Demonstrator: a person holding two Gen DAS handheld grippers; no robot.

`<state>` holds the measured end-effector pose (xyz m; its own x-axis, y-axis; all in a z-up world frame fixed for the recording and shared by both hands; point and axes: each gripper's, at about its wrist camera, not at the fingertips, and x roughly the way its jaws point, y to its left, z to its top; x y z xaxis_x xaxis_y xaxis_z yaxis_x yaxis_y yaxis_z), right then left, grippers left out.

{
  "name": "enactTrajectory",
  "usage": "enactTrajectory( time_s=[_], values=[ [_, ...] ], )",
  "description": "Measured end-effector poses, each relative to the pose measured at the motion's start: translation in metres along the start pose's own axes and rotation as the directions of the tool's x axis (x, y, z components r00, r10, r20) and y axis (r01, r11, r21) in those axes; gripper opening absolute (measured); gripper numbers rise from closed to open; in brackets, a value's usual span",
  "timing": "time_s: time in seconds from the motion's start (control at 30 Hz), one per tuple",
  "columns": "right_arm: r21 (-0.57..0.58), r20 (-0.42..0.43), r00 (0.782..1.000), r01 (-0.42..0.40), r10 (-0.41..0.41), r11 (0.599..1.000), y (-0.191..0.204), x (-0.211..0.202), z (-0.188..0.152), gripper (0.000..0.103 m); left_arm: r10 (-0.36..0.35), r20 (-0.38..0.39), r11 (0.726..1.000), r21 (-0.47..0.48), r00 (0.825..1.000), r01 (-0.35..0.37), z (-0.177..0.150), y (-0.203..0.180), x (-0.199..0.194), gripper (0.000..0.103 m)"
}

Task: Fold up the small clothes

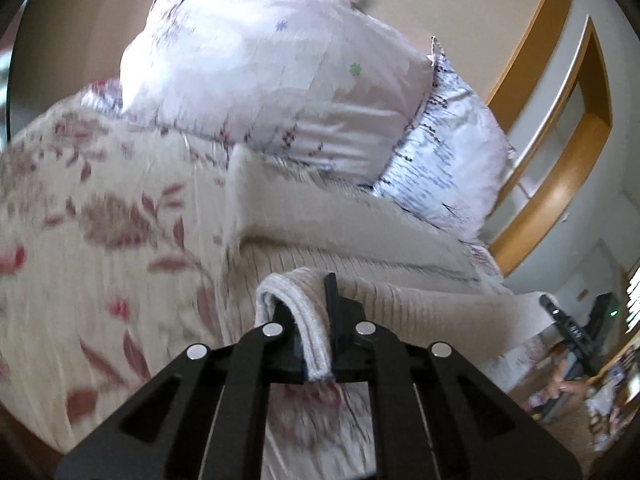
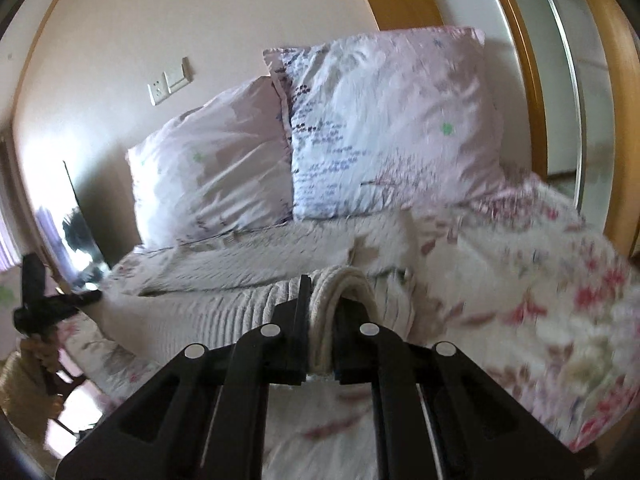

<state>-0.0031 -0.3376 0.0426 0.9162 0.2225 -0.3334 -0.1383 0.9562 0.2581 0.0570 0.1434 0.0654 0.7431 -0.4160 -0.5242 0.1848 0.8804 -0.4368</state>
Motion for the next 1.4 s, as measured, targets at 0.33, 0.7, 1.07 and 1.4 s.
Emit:
enactTrajectory(
  time_s=[0.33,0.7,1.07,1.4],
  values=[
    [-0.205,0.059,0.983,0.181,-0.173,0.962,0.032,0.056,0.049,0.008,0.155,0.063,0.978,0.132,0.986,-0.162,0.069,-0.022,0.054,0.006],
    [-0.132,0.006,0.969,0.246,-0.247,0.96,0.011,0.138,0.073,0.008,0.234,0.055,0.962,0.128,0.971,-0.239,0.122,-0.019,0.129,0.006],
    [-0.013,-0.141,0.964,0.226,-0.225,0.974,-0.025,0.202,0.068,0.008,0.252,-0.047,0.967,0.047,0.966,-0.25,0.115,0.009,0.188,0.006],
    [0.211,-0.297,0.947,0.193,-0.125,0.958,-0.058,0.243,0.062,0.028,0.218,-0.138,0.974,-0.03,0.966,-0.225,0.113,0.027,0.22,0.009]
  ],
)
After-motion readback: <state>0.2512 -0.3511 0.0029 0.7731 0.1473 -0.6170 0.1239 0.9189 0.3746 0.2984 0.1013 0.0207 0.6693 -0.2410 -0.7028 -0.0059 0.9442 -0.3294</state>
